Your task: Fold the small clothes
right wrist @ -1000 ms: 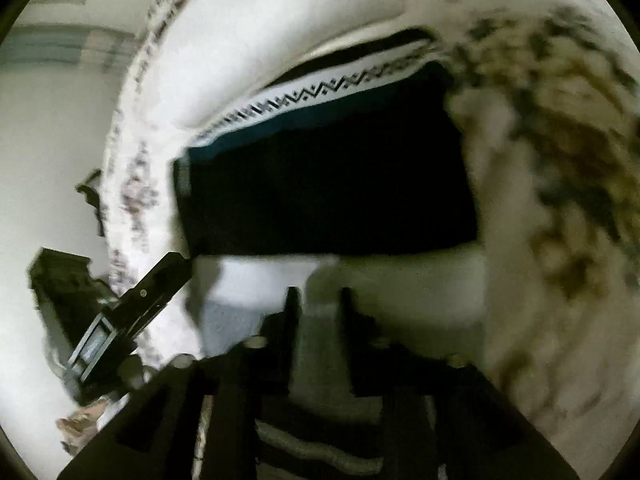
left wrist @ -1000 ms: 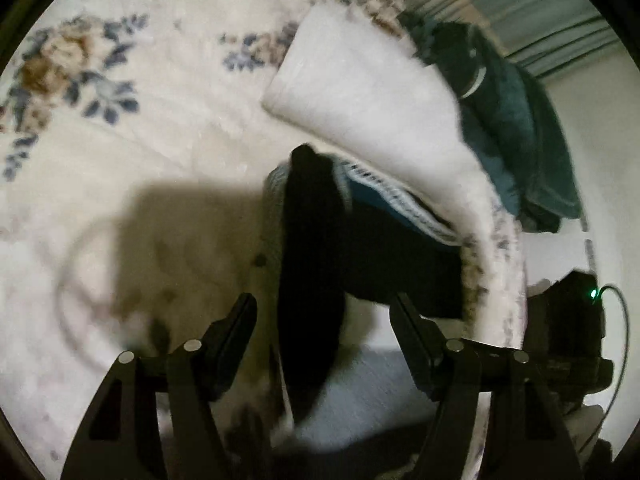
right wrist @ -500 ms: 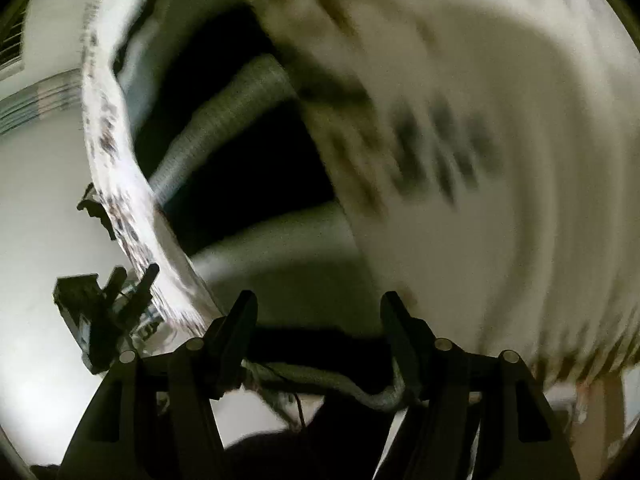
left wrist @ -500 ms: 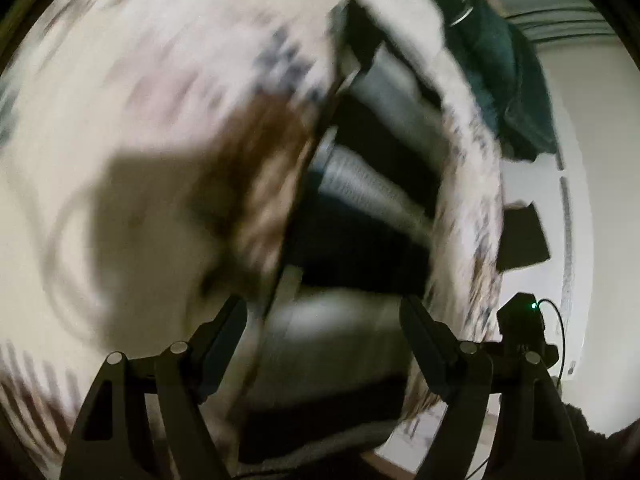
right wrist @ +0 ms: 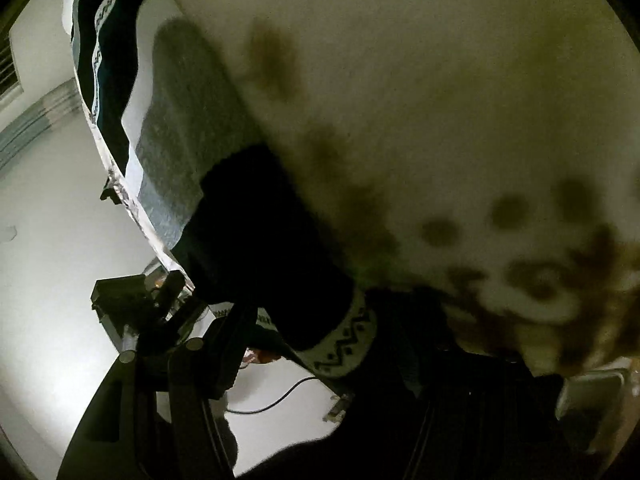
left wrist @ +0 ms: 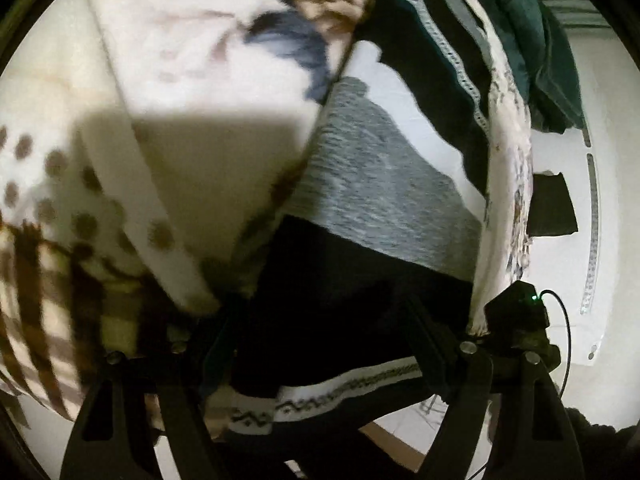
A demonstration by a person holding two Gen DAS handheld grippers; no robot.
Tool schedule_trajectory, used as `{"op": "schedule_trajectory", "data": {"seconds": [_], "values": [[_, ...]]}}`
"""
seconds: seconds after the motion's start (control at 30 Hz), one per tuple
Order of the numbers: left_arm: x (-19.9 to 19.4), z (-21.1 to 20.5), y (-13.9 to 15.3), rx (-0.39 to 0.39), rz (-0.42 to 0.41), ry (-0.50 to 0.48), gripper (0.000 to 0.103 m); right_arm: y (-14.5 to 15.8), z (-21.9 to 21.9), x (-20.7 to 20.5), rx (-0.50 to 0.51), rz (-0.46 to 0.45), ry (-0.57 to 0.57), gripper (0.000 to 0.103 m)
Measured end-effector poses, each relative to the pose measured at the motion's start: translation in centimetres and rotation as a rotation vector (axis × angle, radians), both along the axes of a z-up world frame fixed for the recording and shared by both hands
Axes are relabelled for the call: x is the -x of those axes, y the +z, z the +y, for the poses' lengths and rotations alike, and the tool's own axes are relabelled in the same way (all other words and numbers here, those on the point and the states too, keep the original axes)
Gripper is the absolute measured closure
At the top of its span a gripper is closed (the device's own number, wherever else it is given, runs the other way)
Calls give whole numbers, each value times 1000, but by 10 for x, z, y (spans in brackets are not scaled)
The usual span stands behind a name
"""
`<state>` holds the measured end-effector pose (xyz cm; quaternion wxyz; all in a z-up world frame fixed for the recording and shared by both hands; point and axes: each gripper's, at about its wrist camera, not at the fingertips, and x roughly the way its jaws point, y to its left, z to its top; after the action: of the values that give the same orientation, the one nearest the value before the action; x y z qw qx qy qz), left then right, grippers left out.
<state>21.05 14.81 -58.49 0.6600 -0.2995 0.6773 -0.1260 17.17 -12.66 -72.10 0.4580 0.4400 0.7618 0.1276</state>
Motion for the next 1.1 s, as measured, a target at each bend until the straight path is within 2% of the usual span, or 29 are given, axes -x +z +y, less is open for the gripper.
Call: {"op": "schedule_trajectory", "data": {"seconds": [0.03,0.07,0.1,0.13,0.17,0.3,0.37,0.5,0.53,0.63,0.73,0.9,1.1], "values": [[2,-7,4,-6,-21,-15,41,0,11,-4,9,-12,8,37],[4,-11,5,-17,-30,-31,58,3,16,-5,16,-28,7,42],[6,-17,6,-52,-31,-60,93,8,21,-5,21,-45,16,53],[8,-20,8,-81,-33,-76,92,12,23,-5,16,-55,24,86],[10,-20,12,-80,-45,-69,92,16,28,-6,0,-69,17,87],[16,-8,30,13,-65,39,93,49,37,-10,-34,-150,1,88],[14,0,48,49,-84,84,94,62,38,-13,-62,-179,-14,89],[0,6,93,87,-159,134,94,110,23,-27,-132,-271,-51,89],[-9,6,109,96,-193,145,94,118,9,-27,-143,-289,-52,89],[-41,-2,140,123,-287,159,94,146,6,-56,-157,-364,-65,89],[-82,0,158,173,-366,174,94,168,4,-100,-138,-435,-82,89],[-168,-5,160,211,-445,178,94,191,0,-187,-75,-534,-142,89],[-269,0,132,221,-454,193,93,188,-14,-306,-25,-534,-216,89]]}}
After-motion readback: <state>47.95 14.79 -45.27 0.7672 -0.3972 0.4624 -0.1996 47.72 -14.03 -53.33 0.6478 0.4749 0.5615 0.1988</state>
